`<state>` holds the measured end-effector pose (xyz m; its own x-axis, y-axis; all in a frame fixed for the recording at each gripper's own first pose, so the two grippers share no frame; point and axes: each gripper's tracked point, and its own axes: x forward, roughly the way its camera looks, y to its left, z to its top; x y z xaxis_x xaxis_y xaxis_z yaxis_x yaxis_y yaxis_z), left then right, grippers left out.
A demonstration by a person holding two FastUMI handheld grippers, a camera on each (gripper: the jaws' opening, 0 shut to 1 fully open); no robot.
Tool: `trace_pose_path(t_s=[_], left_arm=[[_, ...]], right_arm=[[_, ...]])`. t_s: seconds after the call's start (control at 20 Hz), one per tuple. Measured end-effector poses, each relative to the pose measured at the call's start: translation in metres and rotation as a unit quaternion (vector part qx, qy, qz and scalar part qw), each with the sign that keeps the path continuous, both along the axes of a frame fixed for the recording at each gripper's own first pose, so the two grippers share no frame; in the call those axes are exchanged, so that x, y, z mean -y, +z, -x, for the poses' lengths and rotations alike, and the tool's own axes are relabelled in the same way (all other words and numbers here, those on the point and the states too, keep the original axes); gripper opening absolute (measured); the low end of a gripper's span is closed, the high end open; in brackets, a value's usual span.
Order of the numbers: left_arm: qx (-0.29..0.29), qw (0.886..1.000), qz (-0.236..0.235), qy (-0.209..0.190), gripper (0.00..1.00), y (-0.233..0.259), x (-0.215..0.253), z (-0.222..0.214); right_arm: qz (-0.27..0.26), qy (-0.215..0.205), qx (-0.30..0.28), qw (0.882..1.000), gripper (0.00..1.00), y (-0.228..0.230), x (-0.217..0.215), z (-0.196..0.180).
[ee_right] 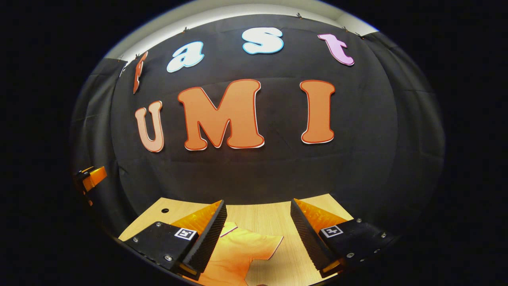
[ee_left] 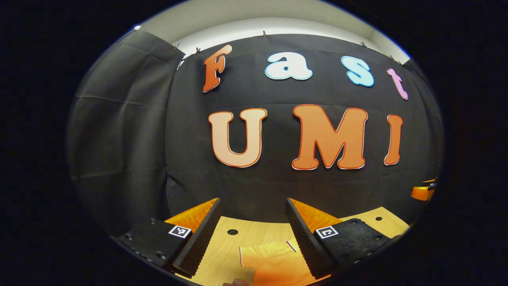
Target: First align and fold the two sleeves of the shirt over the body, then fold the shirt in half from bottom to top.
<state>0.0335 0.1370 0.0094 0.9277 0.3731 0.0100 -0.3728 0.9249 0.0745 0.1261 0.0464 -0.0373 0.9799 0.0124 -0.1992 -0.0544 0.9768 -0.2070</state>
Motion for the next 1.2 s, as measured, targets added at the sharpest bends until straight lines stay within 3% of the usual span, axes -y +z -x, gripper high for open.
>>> trace_pose_path(t_s=[0.45, 0.7, 1.0, 1.2], left_arm=[[-0.019, 1.000, -0.003, -0.017, 0.98, -0.009, -0.023, -0.026], [-0.027, 1.000, -0.004, -0.014, 0.98, -0.015, -0.043, -0.030], [-0.044, 0.999, 0.000, 0.007, 0.98, -0.026, -0.071, -0.023], [-0.050, 0.999, 0.003, 0.017, 0.98, -0.032, -0.082, -0.018]], right_arm=[[0.000, -0.057, -0.049, 0.997, 0.98, -0.030, 0.022, -0.047], [-0.004, -0.108, -0.163, 0.981, 0.98, -0.079, 0.051, -0.091], [-0.032, -0.168, -0.307, 0.936, 0.98, -0.160, 0.080, -0.115], [-0.011, -0.205, -0.402, 0.893, 0.99, -0.226, 0.107, -0.112]])
